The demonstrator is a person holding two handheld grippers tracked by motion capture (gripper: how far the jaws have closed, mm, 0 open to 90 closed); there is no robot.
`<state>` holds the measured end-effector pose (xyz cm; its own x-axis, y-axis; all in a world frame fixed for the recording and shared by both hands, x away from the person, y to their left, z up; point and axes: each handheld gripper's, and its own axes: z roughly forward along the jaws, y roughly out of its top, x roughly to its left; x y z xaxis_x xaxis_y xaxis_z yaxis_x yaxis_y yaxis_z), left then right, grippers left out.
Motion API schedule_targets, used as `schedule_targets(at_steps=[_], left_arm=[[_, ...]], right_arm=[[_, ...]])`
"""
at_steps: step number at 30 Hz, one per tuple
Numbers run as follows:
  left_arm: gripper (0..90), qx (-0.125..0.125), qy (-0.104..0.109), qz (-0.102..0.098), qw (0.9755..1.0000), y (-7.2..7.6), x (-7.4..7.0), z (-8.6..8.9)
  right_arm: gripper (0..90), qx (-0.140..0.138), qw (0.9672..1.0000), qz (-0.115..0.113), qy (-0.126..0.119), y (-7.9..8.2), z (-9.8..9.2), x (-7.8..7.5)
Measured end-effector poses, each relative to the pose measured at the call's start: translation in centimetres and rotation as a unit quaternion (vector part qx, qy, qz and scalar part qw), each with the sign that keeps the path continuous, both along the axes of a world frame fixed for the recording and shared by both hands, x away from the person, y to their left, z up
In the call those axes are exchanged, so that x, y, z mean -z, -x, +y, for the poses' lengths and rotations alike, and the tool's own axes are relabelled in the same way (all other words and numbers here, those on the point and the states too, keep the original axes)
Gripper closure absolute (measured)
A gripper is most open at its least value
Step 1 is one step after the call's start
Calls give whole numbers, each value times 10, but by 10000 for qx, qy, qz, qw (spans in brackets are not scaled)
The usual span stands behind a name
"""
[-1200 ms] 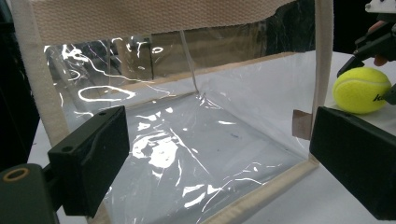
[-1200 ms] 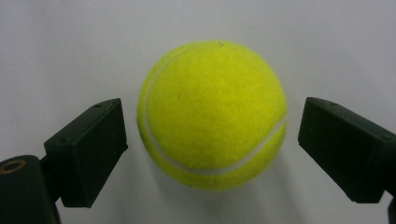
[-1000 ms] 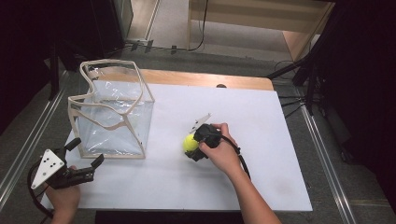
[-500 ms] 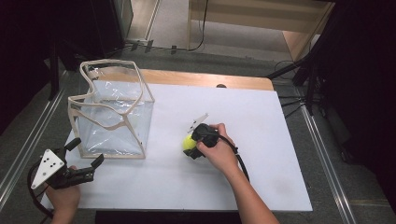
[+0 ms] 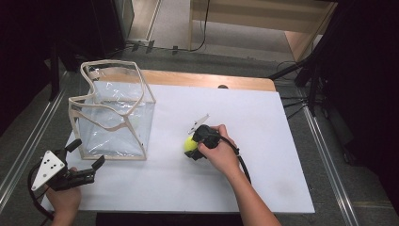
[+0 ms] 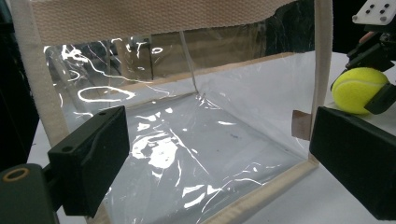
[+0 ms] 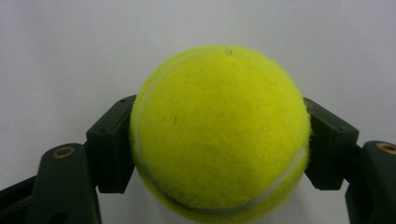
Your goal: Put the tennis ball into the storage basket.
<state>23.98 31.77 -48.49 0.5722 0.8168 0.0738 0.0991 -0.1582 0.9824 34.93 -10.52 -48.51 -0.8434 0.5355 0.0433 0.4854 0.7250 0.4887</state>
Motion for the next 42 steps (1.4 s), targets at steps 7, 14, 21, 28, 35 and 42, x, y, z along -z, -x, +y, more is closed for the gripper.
schedule_targets(at_steps=[7,14,21,28,35,42], left_arm=[[53,5,3,1,10000,0,0,0],[54,5,4,-6,10000,0,0,0],[53,11,-2,0,10000,0,0,0],[54,3,2,-3,10000,0,0,0],[53,8,-2,3,10000,0,0,0],[54,4,-8,-6,10000,0,0,0]], right_arm=[[233,-40,10000,18,-70,0,1,-2],[233,-60,9999,-5,-103,-1,4,-5],[233,-104,9998,-8,-151,-2,9,-8],[233,-180,9997,-5,-186,-4,14,-10],[233,-217,9996,3,-201,-5,19,-12],[233,-304,9993,22,-230,-7,28,-16]])
